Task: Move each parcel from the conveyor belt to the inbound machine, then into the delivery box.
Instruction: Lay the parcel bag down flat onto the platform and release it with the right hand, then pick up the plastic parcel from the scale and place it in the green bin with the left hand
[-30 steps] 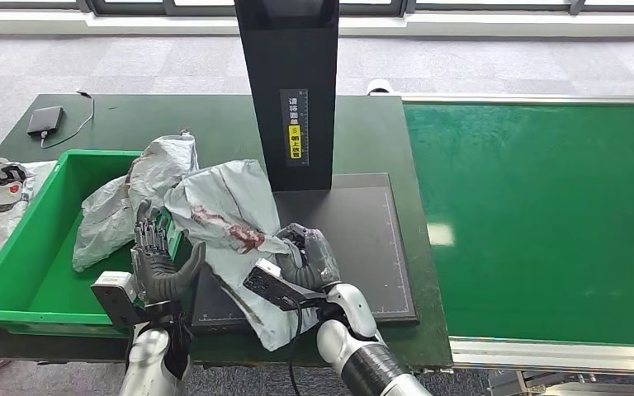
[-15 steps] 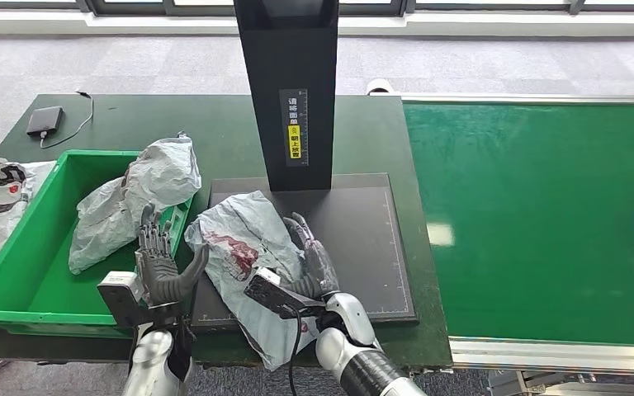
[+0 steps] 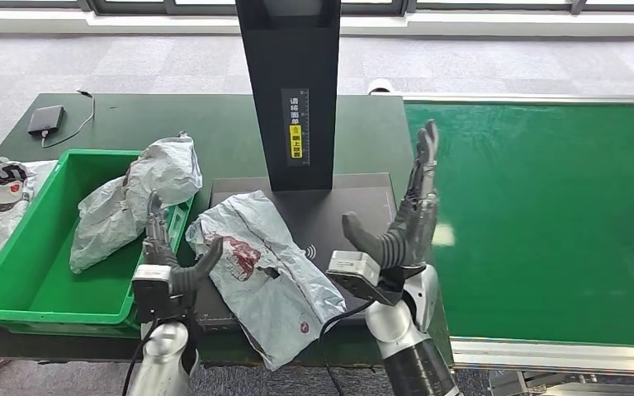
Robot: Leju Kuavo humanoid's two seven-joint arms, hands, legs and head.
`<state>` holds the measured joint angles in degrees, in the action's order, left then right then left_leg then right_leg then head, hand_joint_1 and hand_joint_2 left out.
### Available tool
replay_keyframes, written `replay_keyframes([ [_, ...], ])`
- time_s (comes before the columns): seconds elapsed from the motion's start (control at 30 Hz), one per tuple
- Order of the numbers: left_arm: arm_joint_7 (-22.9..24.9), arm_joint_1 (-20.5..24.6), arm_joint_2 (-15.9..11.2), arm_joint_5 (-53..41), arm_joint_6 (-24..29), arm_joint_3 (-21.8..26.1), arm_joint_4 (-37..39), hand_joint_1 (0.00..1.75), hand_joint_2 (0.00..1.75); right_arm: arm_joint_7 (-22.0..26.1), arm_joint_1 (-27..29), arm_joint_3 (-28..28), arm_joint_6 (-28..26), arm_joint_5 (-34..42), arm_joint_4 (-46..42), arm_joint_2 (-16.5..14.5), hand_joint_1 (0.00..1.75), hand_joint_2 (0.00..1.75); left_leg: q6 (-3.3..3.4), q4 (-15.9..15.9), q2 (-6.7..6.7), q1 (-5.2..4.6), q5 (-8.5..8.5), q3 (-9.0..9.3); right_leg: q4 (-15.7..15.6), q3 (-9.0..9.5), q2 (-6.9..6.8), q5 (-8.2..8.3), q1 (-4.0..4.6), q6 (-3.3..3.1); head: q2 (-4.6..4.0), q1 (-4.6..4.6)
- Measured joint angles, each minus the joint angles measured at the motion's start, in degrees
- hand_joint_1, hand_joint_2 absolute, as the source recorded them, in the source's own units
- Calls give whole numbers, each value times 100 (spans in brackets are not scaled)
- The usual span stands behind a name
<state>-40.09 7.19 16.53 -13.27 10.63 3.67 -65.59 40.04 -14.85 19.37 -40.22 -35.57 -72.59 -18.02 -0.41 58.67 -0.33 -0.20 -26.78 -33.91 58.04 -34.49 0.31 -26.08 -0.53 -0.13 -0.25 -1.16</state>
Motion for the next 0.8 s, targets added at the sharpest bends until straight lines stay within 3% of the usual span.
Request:
replay_keyframes([
  [0.13,125,114,-24,-1049,509,-509,512,0,175,10,211,-135,1,150,-1148,55,0,175,0,-1,9,-4,-2,3,-1,-2,7,0,-4,1,-1,-1],
  [0.23,690,186,-27,-1949,748,-707,944,0,175,10,305,-202,2,221,-1658,78,0,175,0,-1,16,-4,-3,6,-1,-4,11,0,-4,1,-1,0],
  [0.37,1522,273,-33,-2919,959,-865,1497,0,175,9,376,-282,5,253,-2008,94,0,175,-1,-2,20,-3,-2,9,0,-4,14,0,-2,0,-1,-1],
  [0.53,1976,375,-34,-3405,1081,-900,1982,0,175,9,407,-311,9,296,-2167,102,0,175,-1,-3,22,-2,-2,10,0,-3,14,1,-2,0,-2,-1],
  [0.67,2255,435,-33,-3709,1126,-901,2203,175,175,9,415,-322,9,319,-2212,102,0,175,-1,-3,21,-2,-2,10,1,-1,14,0,-2,0,0,-1],
  [0.8,2445,487,-32,-4006,1123,-920,2362,175,175,9,423,-351,9,317,-2230,104,0,175,-1,-3,20,-3,-2,11,0,2,14,0,-3,0,-1,-2],
])
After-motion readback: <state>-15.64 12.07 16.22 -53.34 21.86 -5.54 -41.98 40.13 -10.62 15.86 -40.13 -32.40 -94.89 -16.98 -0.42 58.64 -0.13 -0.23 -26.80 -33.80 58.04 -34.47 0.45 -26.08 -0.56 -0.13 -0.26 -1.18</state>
